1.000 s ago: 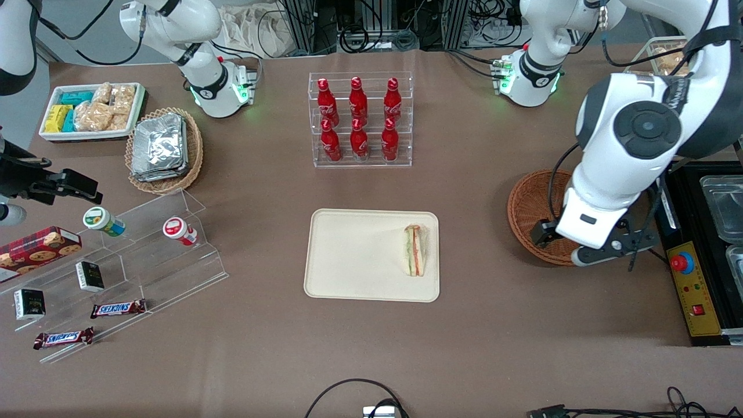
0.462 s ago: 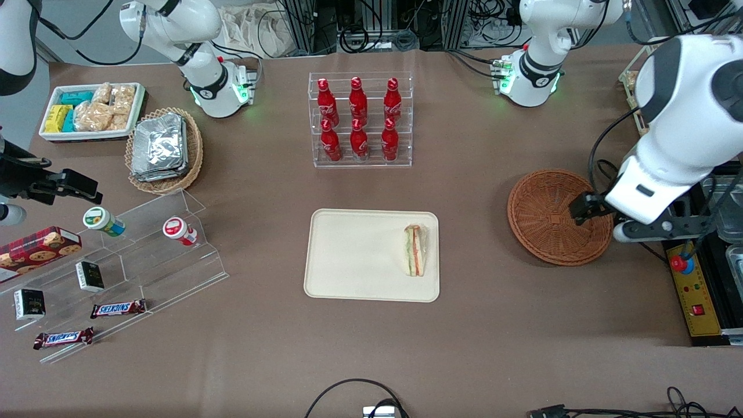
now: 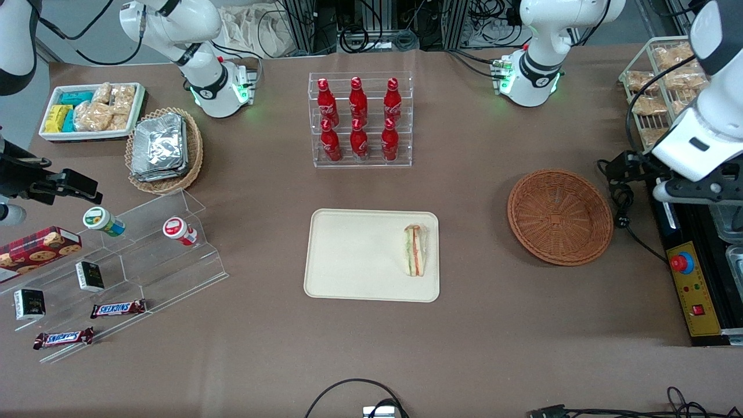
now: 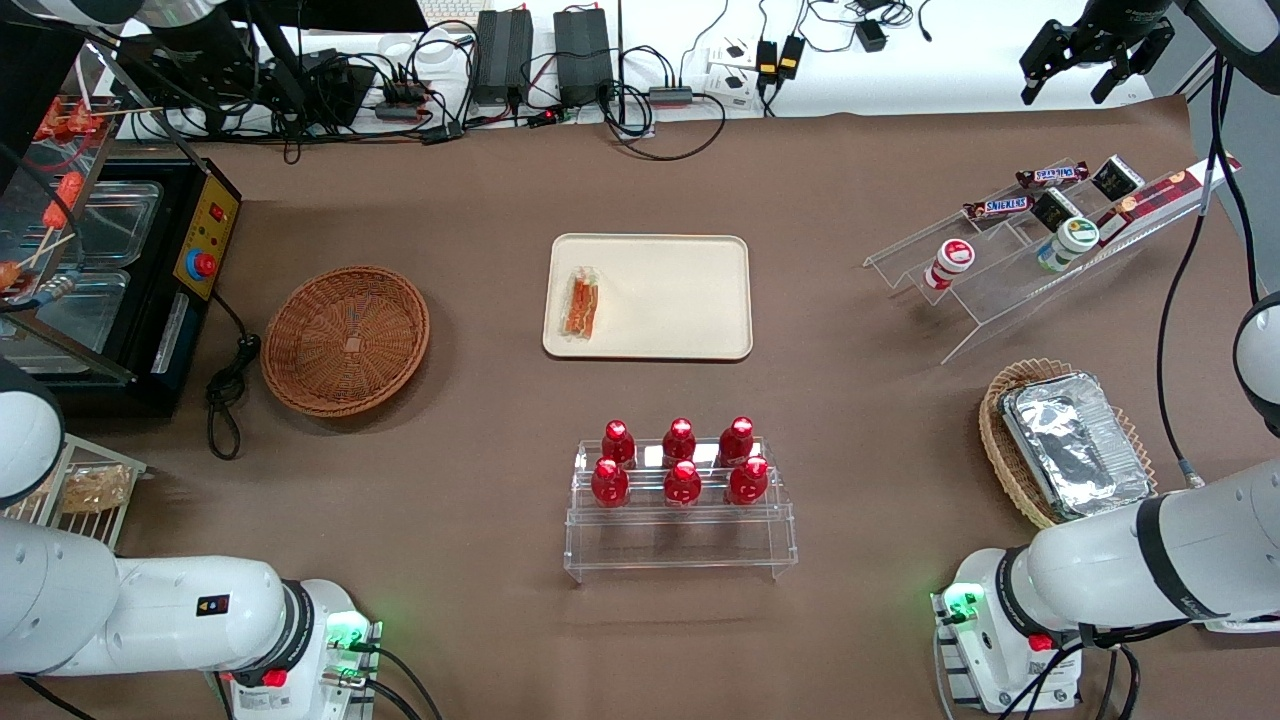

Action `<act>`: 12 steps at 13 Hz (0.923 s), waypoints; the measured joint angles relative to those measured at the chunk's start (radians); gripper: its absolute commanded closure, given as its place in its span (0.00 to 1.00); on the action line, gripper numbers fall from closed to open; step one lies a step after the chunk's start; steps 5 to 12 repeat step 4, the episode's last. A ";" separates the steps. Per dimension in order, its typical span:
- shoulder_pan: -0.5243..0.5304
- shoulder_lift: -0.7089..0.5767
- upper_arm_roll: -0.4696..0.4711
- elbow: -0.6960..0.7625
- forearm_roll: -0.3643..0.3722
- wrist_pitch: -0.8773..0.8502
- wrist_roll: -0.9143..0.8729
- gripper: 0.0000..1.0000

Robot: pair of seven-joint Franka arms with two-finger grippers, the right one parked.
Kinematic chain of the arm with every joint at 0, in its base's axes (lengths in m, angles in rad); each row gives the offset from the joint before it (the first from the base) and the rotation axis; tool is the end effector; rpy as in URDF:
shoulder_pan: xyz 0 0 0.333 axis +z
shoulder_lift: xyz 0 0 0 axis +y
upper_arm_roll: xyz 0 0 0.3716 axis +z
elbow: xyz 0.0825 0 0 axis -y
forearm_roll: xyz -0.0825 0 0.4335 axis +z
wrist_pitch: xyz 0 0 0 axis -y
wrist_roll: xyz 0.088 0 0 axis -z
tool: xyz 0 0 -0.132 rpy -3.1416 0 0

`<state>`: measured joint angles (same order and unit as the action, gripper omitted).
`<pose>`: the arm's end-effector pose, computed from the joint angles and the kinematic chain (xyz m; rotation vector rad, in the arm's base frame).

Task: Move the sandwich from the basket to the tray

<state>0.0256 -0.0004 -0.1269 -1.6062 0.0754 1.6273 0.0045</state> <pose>0.6071 -0.0521 0.6422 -3.0625 0.1675 -0.0385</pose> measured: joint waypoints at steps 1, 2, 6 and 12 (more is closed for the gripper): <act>0.003 -0.016 -0.001 0.000 0.000 -0.012 0.004 0.00; 0.005 -0.032 -0.002 -0.001 0.000 -0.023 0.005 0.00; 0.005 -0.053 -0.004 -0.004 0.000 -0.029 0.006 0.00; 0.005 -0.053 -0.004 -0.004 0.000 -0.029 0.006 0.00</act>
